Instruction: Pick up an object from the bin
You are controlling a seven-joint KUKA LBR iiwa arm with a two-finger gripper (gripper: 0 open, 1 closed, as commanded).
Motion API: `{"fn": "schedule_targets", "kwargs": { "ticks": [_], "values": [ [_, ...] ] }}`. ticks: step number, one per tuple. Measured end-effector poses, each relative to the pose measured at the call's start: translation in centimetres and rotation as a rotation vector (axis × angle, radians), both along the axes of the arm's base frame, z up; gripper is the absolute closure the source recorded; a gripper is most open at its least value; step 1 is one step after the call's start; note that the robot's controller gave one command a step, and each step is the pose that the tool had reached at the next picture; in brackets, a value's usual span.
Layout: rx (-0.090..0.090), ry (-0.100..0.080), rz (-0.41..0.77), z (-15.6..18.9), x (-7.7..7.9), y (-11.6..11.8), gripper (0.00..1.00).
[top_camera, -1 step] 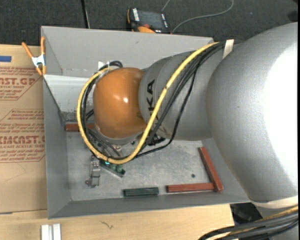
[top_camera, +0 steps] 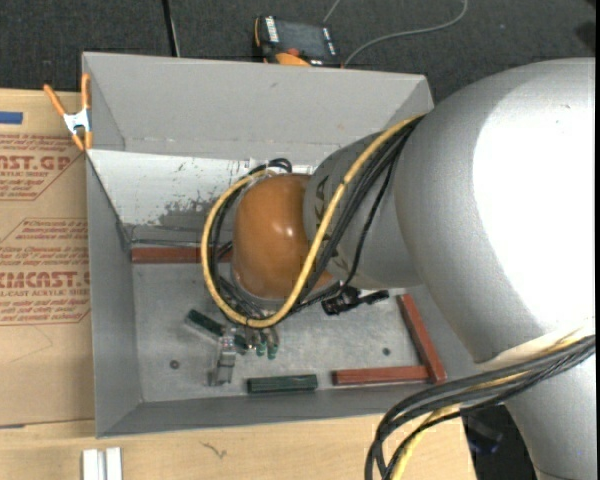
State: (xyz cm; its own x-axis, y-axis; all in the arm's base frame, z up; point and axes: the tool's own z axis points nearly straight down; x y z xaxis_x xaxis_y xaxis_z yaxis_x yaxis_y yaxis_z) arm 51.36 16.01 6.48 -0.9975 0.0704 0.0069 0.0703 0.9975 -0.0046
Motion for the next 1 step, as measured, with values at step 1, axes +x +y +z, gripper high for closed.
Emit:
{"fn": "schedule_targets", "kwargs": {
  "ticks": [1],
  "values": [
    [0.005, -0.007, 0.001, -0.03, -0.01, 0.11, 0.0]
  ]
}}
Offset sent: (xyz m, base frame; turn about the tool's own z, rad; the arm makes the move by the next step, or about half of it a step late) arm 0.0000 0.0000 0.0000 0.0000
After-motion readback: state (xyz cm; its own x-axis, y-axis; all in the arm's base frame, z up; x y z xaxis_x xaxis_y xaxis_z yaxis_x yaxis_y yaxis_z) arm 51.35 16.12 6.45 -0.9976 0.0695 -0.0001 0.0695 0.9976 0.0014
